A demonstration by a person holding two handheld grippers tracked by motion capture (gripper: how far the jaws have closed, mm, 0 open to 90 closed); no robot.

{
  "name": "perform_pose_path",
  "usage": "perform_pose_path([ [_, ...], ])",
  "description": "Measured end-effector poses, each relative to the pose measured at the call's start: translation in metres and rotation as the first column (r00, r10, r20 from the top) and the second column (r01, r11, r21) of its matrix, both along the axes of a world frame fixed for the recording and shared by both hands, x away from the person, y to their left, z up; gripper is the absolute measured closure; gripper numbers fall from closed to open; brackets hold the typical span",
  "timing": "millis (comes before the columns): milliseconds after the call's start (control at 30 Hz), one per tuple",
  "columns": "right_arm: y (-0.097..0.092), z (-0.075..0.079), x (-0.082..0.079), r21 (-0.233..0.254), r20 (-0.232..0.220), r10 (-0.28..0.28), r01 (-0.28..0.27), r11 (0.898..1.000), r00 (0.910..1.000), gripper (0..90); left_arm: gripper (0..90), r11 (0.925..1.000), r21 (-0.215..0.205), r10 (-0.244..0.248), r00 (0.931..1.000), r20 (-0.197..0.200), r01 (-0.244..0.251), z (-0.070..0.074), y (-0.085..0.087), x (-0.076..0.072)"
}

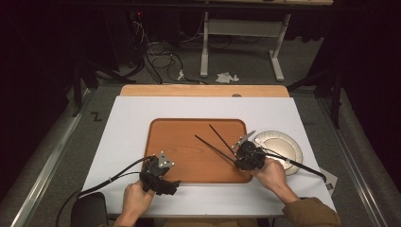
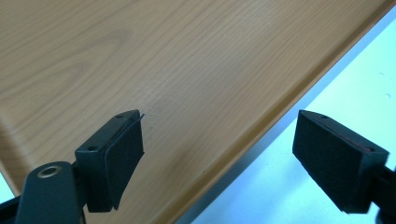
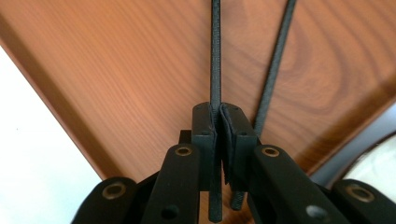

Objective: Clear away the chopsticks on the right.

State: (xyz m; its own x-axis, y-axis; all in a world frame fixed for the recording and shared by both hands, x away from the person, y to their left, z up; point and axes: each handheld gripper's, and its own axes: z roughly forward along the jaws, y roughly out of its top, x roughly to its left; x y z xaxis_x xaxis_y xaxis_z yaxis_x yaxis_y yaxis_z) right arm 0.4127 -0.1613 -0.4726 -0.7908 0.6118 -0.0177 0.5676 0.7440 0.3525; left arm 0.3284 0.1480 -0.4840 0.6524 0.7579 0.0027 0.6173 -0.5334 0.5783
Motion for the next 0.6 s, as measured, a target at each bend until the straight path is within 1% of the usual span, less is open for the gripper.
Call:
perform_pose_path([
  [33, 0.001, -0.002, -0.001, -0.012, -0.001, 0.011, -0.011, 1.0, 0.9999, 85.3, 16.6, 1.0, 0.002, 0.0, 1.0, 0.0, 0.0, 0.0, 0.0, 0.0],
  [67, 0.001, -0.002, -0.001, -0.012, -0.001, 0.011, -0.011, 1.0, 0.9999, 85.3, 16.6, 1.0, 0.0, 0.001, 1.0, 0.004, -0.001, 0.0, 0.0, 0.0],
  [100, 0.003, -0.005, -0.001, -0.044, 0.002, 0.024, -0.024, 0.999, 0.9997, 85.2, 16.6, 1.0, 0.0, 0.001, 1.0, 0.009, -0.001, 0.001, 0.001, -0.001],
  [167, 0.004, -0.005, -0.001, -0.053, 0.002, 0.029, -0.029, 0.998, 0.9996, 84.9, 16.5, 1.0, 0.001, 0.004, 0.9998, 0.017, -0.004, 0.002, 0.002, -0.001],
  [267, 0.005, -0.005, -0.002, -0.058, 0.007, 0.036, -0.035, 0.998, 0.9993, 82.2, 16.6, 1.0, 0.001, 0.003, 0.9999, 0.015, -0.003, 0.001, 0.001, -0.001],
  [300, 0.005, -0.006, -0.002, -0.054, 0.017, 0.041, -0.04, 0.998, 0.999, 82.2, 16.6, 1.0, 0.001, 0.003, 0.9999, 0.013, -0.003, 0.001, 0.001, -0.001],
  [367, 0.005, -0.004, -0.002, -0.057, 0.019, 0.038, -0.037, 0.998, 0.9991, 82.3, 16.6, 1.0, -0.002, 0.003, 0.9998, 0.019, -0.003, 0.002, 0.001, -0.001],
  [400, 0.005, -0.002, -0.003, -0.049, 0.039, 0.048, -0.046, 0.998, 0.9981, 82.6, 16.6, 1.0, -0.001, 0.003, 0.9998, 0.021, -0.003, 0.002, 0.002, -0.001],
  [433, 0.006, 0.004, -0.005, -0.03, 0.074, 0.06, -0.058, 0.998, 0.9954, 84.2, 16.5, 1.0, -0.001, 0.004, 0.9997, 0.023, -0.004, 0.002, 0.002, -0.001],
  [467, 0.008, 0.006, -0.007, -0.009, 0.099, 0.081, -0.08, 0.997, 0.9918, 85.2, 16.5, 1.0, -0.001, 0.004, 0.9997, 0.023, -0.004, 0.002, 0.002, -0.001],
  [500, 0.008, 0.006, -0.007, -0.009, 0.099, 0.081, -0.08, 0.997, 0.9918, 85.2, 16.5, 1.0, -0.001, 0.003, 0.9998, 0.021, -0.003, 0.002, 0.002, -0.001],
  [533, 0.01, 0.007, -0.008, 0.002, 0.103, 0.09, -0.091, 0.996, 0.9906, 85.9, 16.6, 1.0, -0.002, 0.003, 0.9998, 0.02, -0.003, 0.001, 0.001, -0.001],
  [567, 0.014, 0.005, -0.01, 0.023, 0.1, 0.123, -0.126, 0.992, 0.9873, 86.6, 16.5, 1.0, 0.001, 0.003, 0.9998, 0.018, -0.003, 0.001, 0.001, -0.001],
  [600, 0.014, 0.005, -0.01, 0.023, 0.1, 0.123, -0.126, 0.992, 0.9873, 86.6, 16.5, 1.0, -0.001, 0.003, 0.9998, 0.017, -0.003, 0.001, 0.001, -0.001],
])
